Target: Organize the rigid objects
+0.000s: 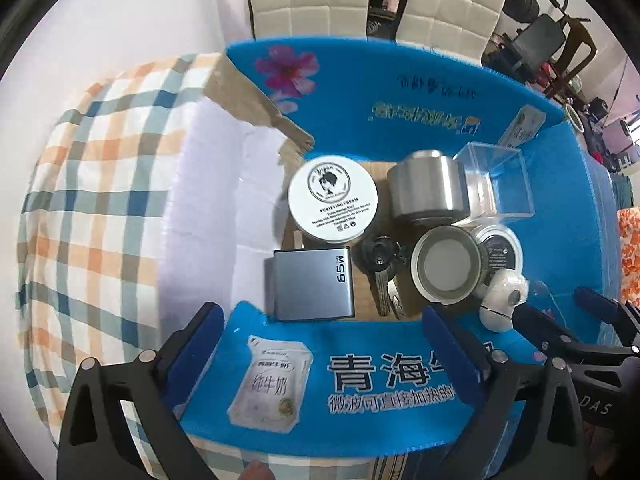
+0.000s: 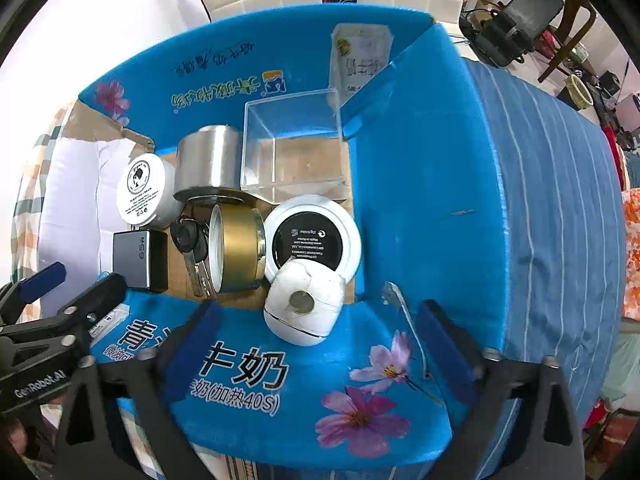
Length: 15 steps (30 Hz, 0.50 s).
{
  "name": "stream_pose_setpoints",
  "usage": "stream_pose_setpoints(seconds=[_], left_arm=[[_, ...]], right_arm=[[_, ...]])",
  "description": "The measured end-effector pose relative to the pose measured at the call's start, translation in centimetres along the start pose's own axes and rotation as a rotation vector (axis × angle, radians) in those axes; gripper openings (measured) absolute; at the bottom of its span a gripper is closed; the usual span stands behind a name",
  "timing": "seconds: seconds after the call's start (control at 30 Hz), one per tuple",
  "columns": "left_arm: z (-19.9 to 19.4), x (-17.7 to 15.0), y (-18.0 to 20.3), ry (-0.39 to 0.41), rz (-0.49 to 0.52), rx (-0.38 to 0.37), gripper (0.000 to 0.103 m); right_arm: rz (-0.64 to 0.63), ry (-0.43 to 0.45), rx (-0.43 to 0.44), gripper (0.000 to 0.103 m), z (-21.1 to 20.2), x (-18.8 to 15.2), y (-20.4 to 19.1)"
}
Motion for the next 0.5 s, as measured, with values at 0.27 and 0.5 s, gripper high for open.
stream_pose_setpoints(seconds=[0.27,0.5], left_arm=[[-3.7,-0.1,1.1,0.091,0.001,0.013,0.102],[-10.5,-0.9,0.8,0.206,-0.009,0.032,0.102]], right_arm=[[-0.007,0.046,0.007,0.103,-3.5,-0.4,0.0],[-0.024,0.117,0.047,0.103,-9.1,-1.9,-1.4]])
Point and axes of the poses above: each gripper's, at about its wrist camera, not at the fingertips, and z roughly the way its jaws point, y to its right, x to its top, the point moved 9 cm from there along z, roughly the way its jaws point, and after that the axes turned 14 degrees about x, right-handed, at the moved point
